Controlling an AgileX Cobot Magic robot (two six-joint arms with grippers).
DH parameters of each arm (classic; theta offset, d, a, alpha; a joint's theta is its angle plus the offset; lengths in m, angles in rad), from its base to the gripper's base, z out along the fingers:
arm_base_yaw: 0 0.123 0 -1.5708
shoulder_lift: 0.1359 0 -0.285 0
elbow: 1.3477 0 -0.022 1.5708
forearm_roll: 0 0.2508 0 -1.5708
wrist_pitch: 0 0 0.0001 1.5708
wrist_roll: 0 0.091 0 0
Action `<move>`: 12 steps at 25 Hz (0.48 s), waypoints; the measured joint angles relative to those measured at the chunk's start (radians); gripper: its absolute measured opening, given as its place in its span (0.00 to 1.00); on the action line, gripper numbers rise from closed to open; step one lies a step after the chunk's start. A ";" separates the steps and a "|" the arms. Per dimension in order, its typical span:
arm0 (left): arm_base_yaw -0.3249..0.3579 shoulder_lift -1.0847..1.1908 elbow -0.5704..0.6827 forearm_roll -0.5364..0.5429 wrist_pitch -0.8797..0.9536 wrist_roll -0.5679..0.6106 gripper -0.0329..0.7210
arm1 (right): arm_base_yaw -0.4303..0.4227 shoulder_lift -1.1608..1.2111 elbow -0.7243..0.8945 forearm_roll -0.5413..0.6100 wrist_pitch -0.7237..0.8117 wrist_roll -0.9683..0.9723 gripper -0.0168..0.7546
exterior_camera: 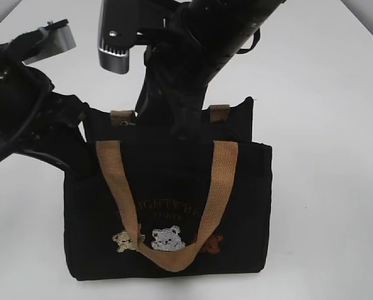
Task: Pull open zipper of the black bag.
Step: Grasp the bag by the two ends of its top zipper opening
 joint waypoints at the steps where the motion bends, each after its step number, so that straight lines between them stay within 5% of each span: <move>1: 0.000 0.000 0.000 0.000 0.000 0.000 0.09 | 0.000 0.000 0.000 0.002 0.006 0.000 0.20; 12: -0.001 0.000 0.000 -0.003 0.002 0.000 0.09 | 0.000 -0.003 0.000 0.008 0.054 -0.001 0.21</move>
